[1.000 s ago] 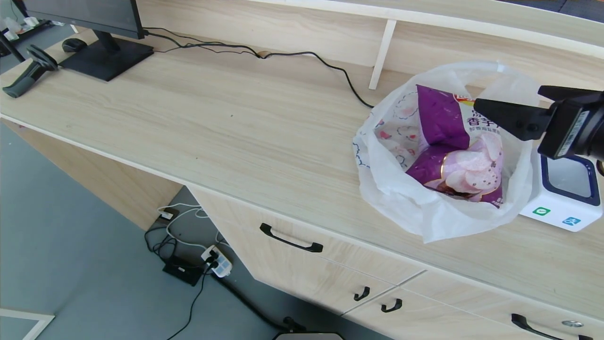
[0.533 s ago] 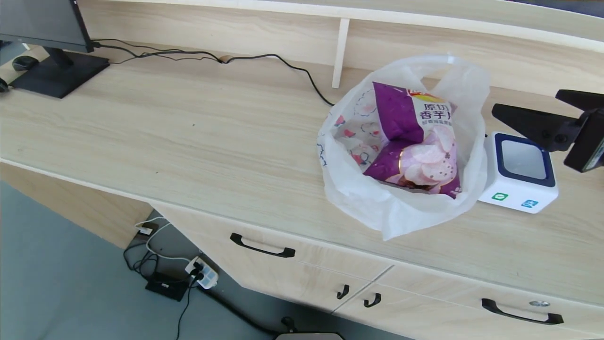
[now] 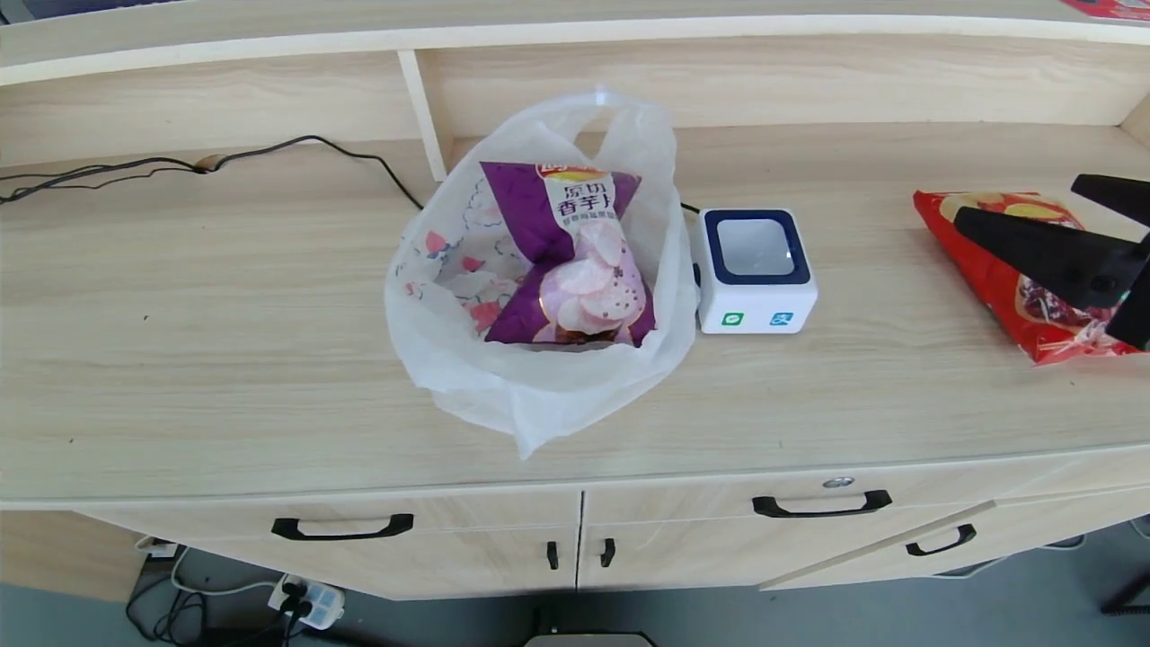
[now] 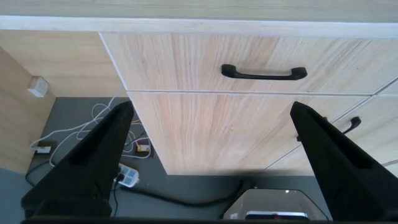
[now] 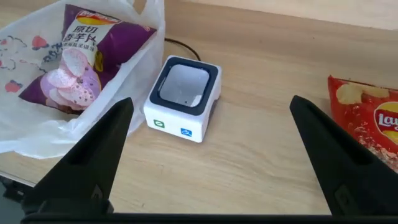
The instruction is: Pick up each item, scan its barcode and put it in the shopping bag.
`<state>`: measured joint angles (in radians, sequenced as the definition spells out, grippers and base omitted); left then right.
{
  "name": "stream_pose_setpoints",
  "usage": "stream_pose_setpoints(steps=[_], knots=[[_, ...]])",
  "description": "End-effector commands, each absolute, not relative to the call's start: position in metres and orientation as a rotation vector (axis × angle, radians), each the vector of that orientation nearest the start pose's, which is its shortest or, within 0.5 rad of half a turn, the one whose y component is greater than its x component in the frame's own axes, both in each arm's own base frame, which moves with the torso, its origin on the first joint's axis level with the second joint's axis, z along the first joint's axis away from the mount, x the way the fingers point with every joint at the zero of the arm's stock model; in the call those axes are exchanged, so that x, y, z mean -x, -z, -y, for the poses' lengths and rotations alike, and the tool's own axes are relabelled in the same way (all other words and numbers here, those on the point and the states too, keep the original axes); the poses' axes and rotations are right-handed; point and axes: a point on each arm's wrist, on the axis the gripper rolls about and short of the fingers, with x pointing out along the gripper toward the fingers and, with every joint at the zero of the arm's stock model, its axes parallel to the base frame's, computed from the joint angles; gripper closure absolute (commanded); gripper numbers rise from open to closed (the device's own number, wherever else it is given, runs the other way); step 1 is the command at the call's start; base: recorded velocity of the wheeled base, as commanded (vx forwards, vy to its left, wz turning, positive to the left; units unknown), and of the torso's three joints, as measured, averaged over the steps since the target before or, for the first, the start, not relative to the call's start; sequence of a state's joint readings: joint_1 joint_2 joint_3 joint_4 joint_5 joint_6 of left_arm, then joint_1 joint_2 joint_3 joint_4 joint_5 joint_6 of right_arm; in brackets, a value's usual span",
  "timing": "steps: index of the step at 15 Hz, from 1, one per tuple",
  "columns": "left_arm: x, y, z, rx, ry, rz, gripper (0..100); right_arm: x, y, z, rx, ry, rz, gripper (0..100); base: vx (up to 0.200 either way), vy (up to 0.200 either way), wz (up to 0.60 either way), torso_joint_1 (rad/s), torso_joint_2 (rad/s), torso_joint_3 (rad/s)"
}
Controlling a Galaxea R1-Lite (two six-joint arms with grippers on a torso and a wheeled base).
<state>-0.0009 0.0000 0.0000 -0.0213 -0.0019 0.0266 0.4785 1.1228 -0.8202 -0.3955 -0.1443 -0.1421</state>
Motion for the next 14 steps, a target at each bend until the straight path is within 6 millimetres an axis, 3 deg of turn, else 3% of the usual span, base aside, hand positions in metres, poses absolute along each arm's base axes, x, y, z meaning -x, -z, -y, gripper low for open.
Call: stream_pose_setpoints(steps=[1, 4, 14], knots=[[0.023, -0.078, 0.000, -0.026, 0.003, 0.020, 0, -0.141, -0.303, -0.070, 0.106, -0.331, 0.128, 0, 0.000, 0.000, 0.00, 0.000, 0.00, 0.000], [0.023, -0.078, 0.000, -0.026, 0.003, 0.020, 0, -0.135, -0.305, -0.067, 0.087, -0.329, 0.142, 0, 0.000, 0.000, 0.00, 0.000, 0.00, 0.000], [0.023, -0.078, 0.000, -0.021, 0.003, 0.020, 0, -0.133, -0.283, -0.044, 0.036, -0.194, 0.075, 0, 0.000, 0.000, 0.00, 0.000, 0.00, 0.000]])
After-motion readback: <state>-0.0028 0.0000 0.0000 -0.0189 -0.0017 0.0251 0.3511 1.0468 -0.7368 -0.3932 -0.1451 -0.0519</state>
